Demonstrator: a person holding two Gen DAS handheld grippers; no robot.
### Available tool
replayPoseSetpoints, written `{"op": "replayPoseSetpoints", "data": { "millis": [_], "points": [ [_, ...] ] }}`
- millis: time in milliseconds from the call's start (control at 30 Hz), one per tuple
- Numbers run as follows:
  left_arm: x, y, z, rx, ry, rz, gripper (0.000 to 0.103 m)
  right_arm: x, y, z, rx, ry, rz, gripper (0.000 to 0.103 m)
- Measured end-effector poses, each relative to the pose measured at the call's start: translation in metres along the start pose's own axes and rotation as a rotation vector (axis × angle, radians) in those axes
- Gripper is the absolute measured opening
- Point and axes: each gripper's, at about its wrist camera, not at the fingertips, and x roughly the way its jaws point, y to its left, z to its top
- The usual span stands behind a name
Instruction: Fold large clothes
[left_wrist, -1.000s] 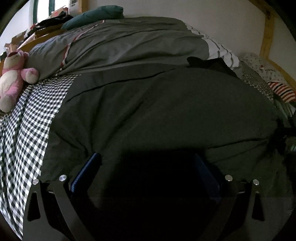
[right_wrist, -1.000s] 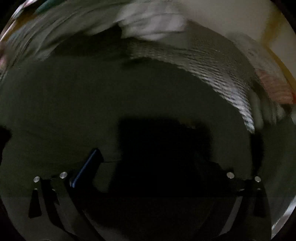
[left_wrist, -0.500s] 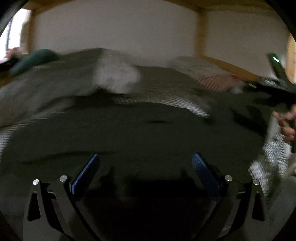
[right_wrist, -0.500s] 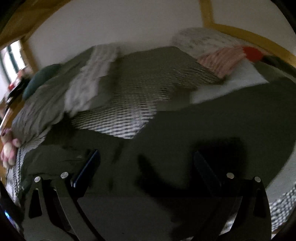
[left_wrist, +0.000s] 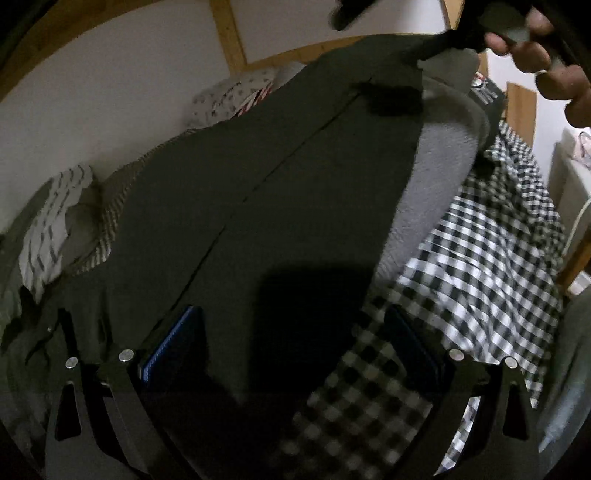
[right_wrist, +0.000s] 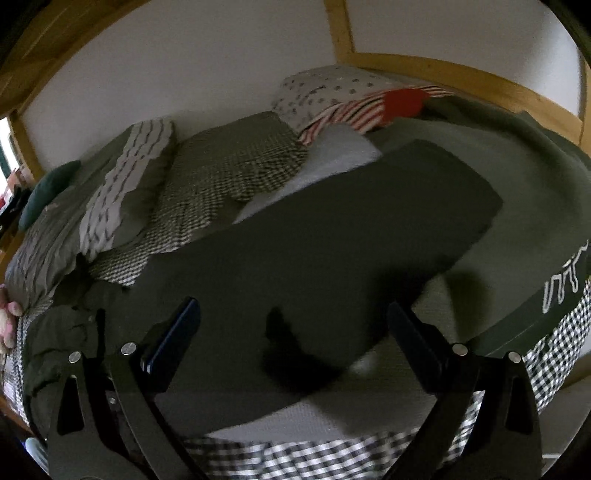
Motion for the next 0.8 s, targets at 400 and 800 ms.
{"op": "replayPoseSetpoints", "data": {
  "millis": [400,800],
  "points": [
    [0.015,0.020,0.022,-0.069,0.032,-0.067,0.098,0.044,-0.091,0.030,0.303,0.021,0.187,0.100],
    [0.031,0.008,0.017,-0.057,0.075,-0.027,0.098,0.057,-0.109,0.062,0.350,-0.049,0.347,0.010]
  ]
}}
